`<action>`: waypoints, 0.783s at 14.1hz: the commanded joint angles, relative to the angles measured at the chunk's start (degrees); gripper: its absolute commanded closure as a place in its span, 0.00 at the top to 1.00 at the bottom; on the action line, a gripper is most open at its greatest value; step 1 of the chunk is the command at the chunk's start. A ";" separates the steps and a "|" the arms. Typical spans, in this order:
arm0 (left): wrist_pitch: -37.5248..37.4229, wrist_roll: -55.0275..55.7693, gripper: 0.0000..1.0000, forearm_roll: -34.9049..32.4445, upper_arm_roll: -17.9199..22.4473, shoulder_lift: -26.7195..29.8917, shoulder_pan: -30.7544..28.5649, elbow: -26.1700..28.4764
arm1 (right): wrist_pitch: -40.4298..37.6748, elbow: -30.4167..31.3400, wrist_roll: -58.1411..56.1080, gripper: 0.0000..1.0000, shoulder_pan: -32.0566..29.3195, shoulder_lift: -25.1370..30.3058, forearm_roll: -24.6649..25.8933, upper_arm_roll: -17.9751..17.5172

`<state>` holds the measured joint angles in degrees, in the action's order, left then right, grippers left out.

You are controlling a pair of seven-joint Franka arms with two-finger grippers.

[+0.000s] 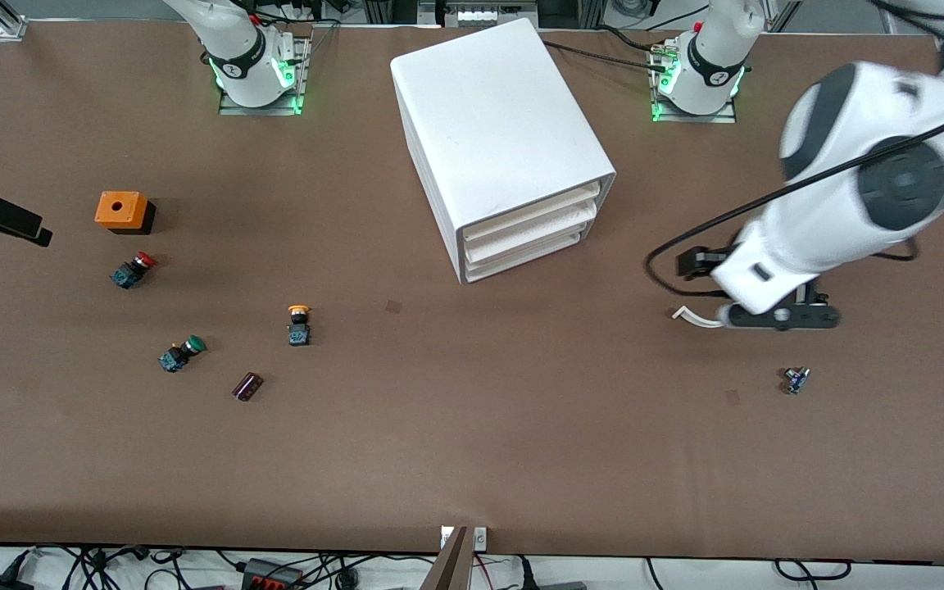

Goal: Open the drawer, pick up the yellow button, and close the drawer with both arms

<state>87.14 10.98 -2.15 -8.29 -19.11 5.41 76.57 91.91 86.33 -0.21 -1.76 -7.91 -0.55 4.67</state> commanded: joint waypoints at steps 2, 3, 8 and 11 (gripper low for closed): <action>0.23 -13.69 1.00 -0.22 3.51 11.00 -5.06 8.58 | 4.67 10.50 -0.67 1.00 -0.35 7.63 0.72 -0.62; 0.31 -13.97 1.00 0.21 5.11 12.85 -4.79 10.68 | 4.68 11.31 -1.02 1.00 -0.35 8.34 0.72 -0.62; 7.61 -14.41 1.00 0.30 6.62 21.92 -4.35 21.69 | 2.75 10.26 -1.20 1.00 -0.35 8.61 0.63 -0.62; 7.00 -14.41 1.00 0.30 6.00 21.39 -4.44 20.55 | 2.13 10.78 -2.42 1.00 -0.35 9.75 0.90 -0.71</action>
<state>93.17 -2.59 -2.09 -2.15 1.08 0.87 95.81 94.48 95.32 -1.05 -1.74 -0.28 -0.49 4.53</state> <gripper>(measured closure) 0.000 0.000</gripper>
